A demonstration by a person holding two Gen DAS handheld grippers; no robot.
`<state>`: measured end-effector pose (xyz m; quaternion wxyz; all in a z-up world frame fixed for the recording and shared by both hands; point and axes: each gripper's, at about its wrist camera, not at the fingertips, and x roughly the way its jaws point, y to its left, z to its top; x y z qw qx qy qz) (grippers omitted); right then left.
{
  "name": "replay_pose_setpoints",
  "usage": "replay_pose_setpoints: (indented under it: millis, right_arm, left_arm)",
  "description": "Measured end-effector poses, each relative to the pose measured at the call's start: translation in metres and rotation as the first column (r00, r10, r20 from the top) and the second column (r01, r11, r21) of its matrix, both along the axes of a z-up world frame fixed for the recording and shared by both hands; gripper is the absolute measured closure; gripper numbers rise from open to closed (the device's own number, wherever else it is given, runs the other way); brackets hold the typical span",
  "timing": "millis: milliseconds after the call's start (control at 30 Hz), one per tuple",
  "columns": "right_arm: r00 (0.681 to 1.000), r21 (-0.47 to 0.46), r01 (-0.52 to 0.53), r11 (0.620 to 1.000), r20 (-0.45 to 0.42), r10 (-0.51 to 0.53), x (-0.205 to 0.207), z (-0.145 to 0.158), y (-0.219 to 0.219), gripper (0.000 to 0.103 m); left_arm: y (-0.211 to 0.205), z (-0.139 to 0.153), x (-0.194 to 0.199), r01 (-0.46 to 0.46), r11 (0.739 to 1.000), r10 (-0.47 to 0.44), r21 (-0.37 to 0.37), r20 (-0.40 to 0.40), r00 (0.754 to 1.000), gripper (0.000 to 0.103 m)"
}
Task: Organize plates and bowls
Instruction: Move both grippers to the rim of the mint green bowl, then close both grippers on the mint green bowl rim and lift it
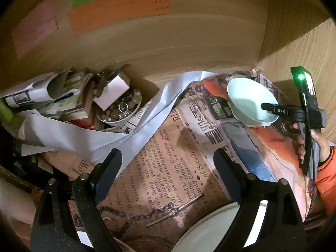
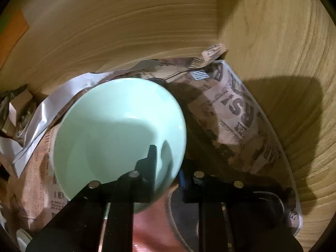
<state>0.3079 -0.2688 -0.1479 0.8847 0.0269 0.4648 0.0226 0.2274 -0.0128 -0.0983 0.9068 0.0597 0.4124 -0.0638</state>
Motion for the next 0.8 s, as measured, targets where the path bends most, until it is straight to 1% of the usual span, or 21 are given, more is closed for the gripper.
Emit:
replay_pose_setpoints:
  millis: [67,167,300,333,400,500,600,700,767,800]
  right_arm:
    - [1.000,-0.010,-0.027,1.000,0.008,0.028,-0.005,0.002,0.005,0.087]
    - [0.996,0.042,-0.090,0.995,-0.022,0.091,-0.013,0.002,0.012,0.087]
    - [0.979,0.058,-0.200,0.978,-0.037,0.202,-0.035,0.003,0.035,0.087]
    - [0.974,0.066,-0.218,0.974,-0.044,0.221,-0.034,0.000,0.038,0.087]
    - [0.962,0.102,-0.259,0.960,-0.061,0.266,-0.043,0.000,0.047,0.087]
    - [0.948,0.122,-0.302,0.945,-0.065,0.311,-0.055,-0.001,0.058,0.087]
    - [0.941,0.130,-0.321,0.938,-0.068,0.331,-0.056,-0.006,0.065,0.084]
    - [0.946,0.125,-0.306,0.944,-0.067,0.316,-0.057,-0.007,0.062,0.084]
    - [0.950,0.118,-0.299,0.947,-0.056,0.307,-0.059,-0.004,0.060,0.074]
    - [0.954,0.122,-0.292,0.949,-0.041,0.298,-0.061,-0.002,0.057,0.071]
  left_arm:
    - [-0.001,-0.002,0.003,0.003,1.000,-0.003,0.003,-0.010,1.000,0.013]
    - [-0.003,-0.005,0.005,0.010,1.000,-0.010,0.004,-0.022,1.000,0.013]
    - [-0.007,-0.011,0.010,0.007,1.000,-0.006,0.019,-0.043,0.999,0.013]
    - [-0.008,-0.012,0.011,0.006,1.000,-0.005,0.022,-0.050,0.999,0.013]
    - [-0.009,-0.018,0.014,0.009,1.000,-0.007,0.027,-0.077,0.997,0.013]
    - [-0.010,-0.026,0.019,0.021,1.000,-0.019,0.012,-0.129,0.992,0.013]
    - [-0.013,-0.035,0.024,0.033,0.999,-0.033,-0.003,-0.188,0.982,0.013]
    - [-0.017,-0.040,0.029,0.033,0.999,-0.033,-0.006,-0.222,0.975,0.013]
    - [-0.020,-0.040,0.032,0.036,0.999,-0.037,-0.008,-0.226,0.974,0.014]
    - [-0.023,-0.040,0.034,0.040,0.999,-0.040,-0.005,-0.228,0.973,0.015]
